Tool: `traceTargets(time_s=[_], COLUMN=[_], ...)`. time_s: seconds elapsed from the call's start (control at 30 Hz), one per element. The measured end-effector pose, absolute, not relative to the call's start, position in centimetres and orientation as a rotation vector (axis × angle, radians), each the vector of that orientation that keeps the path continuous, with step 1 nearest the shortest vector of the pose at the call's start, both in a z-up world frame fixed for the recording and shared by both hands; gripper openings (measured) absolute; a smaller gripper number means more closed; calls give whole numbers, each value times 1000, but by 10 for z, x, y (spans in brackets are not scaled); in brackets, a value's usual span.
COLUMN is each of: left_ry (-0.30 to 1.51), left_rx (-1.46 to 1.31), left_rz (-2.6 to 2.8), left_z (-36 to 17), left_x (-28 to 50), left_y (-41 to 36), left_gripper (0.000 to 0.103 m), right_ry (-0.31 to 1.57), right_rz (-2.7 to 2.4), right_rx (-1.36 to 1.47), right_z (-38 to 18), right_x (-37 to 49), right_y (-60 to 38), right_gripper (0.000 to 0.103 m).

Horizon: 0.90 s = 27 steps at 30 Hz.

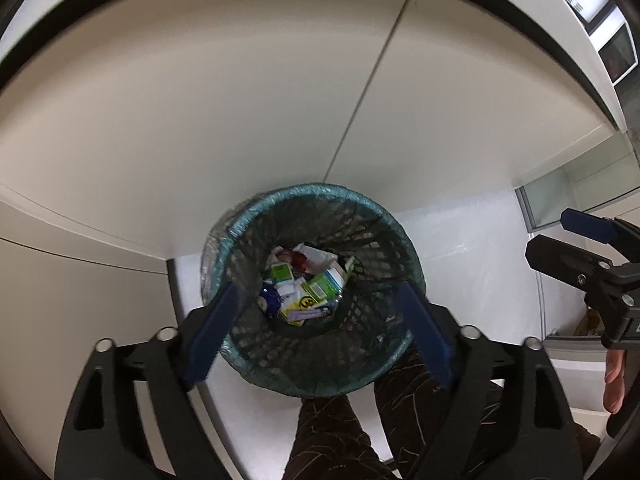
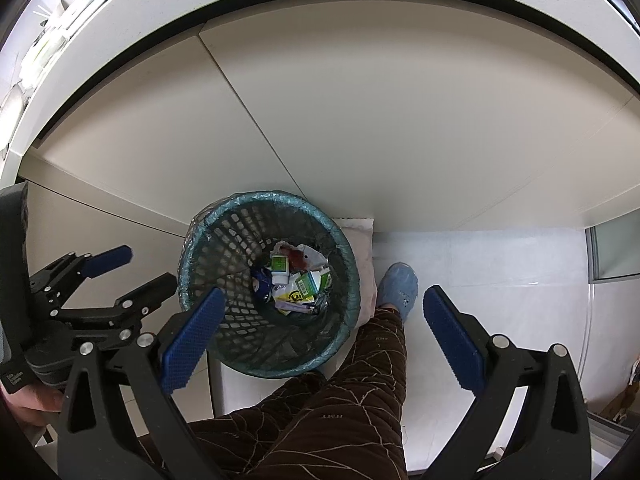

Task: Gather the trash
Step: 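Raise both open tools back above the counter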

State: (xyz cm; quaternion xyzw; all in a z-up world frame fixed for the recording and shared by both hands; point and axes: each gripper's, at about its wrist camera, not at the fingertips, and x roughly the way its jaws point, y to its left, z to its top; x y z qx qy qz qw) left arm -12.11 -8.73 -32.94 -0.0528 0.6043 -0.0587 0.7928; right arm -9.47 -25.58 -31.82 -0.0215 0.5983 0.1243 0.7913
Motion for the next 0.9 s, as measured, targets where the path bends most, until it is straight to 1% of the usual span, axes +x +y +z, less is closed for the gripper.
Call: traceTargets(time_s=[0.03,0.13,0.33,0.4,0.6,0.9], left_ry=[1288,1263,1226,1188,1090,965], left_rx=[-117,-129,-155,-159,-176,-190], left_rz=[-127,-126,-111,-97,-50,17], left_z=[-327,-317,-294,-278,-226,-155], left_x=[-123,-126,-134,-137,-137,-112], left_y=[-86,-80,-67,-62,-41,-11], left_gripper=[92,97,97,97,97,96], right_ry=[1285,1270,1229,1199,1086,894], right_rz=[269,273,303,321,350,342], right_rx=[-44,-37,-23,-16,-16,-56], right_z=[-318,-313,-293,-280,-232,-152], right_x=[-95,-94,-93,-93,-87,-66], right_y=[-256,-257,-256,-255,-250,-232], right_gripper=[95,95,95,95,95,95])
